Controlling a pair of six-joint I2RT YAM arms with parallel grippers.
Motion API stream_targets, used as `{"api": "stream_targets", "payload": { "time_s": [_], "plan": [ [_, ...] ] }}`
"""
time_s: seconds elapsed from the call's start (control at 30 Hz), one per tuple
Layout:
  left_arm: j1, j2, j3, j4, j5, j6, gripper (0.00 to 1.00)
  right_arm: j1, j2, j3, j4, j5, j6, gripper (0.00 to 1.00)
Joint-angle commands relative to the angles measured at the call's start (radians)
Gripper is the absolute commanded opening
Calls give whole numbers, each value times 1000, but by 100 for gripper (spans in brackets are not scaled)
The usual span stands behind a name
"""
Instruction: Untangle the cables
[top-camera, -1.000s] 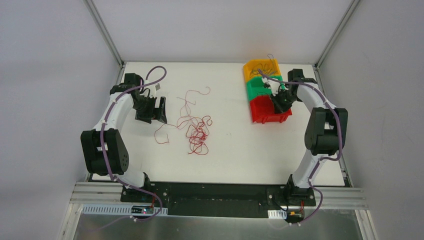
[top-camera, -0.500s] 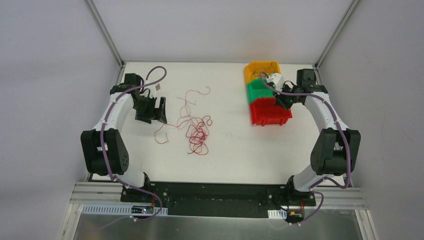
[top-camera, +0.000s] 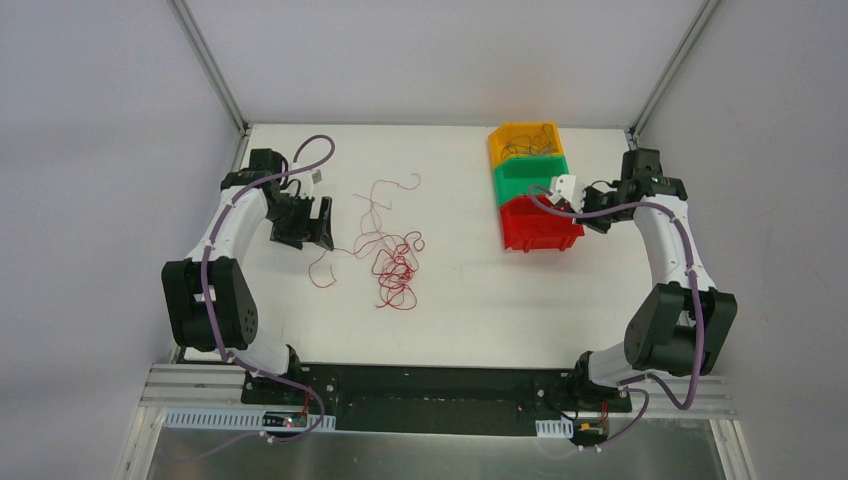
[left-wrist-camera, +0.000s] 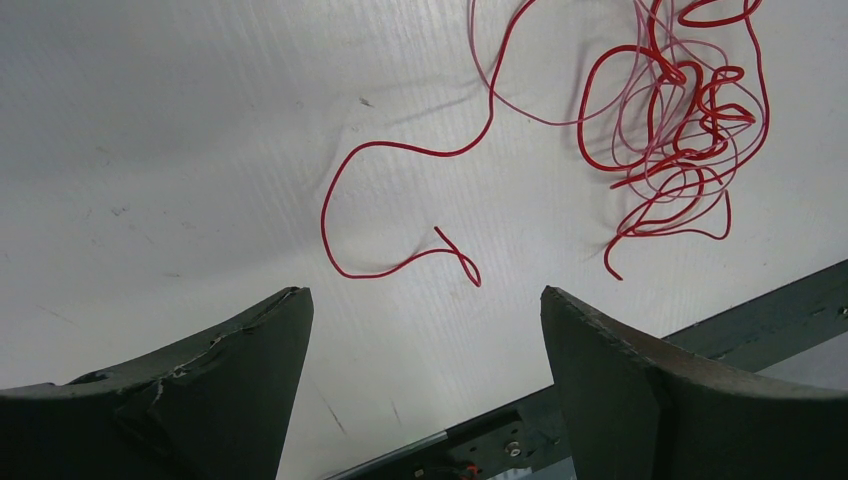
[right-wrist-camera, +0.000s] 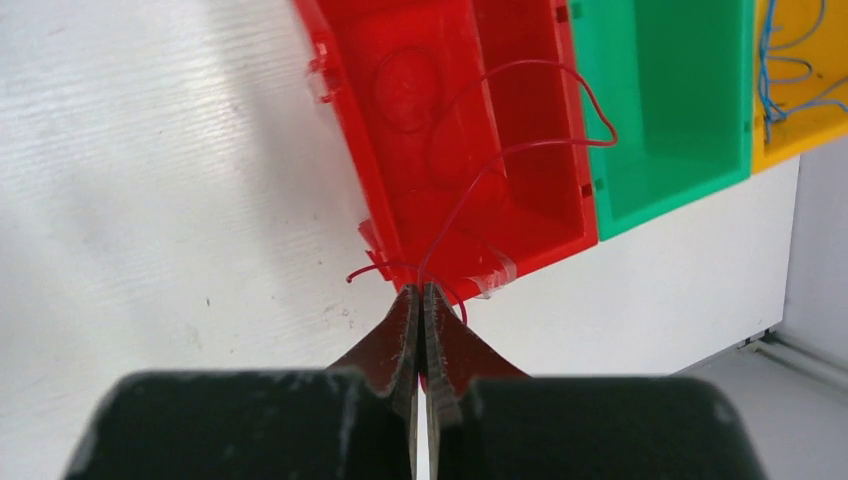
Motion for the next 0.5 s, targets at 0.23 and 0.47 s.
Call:
{"api": "stream_targets", "payload": {
  "time_s": [0.23,0.47],
  "plan": [
    [16,-22,1,-26,13,11,86,33,-6,-105,182,9,-309,0],
    [15,-13,6,-26,15,6,86,51,109,0,187,18,-390,0]
  ]
}}
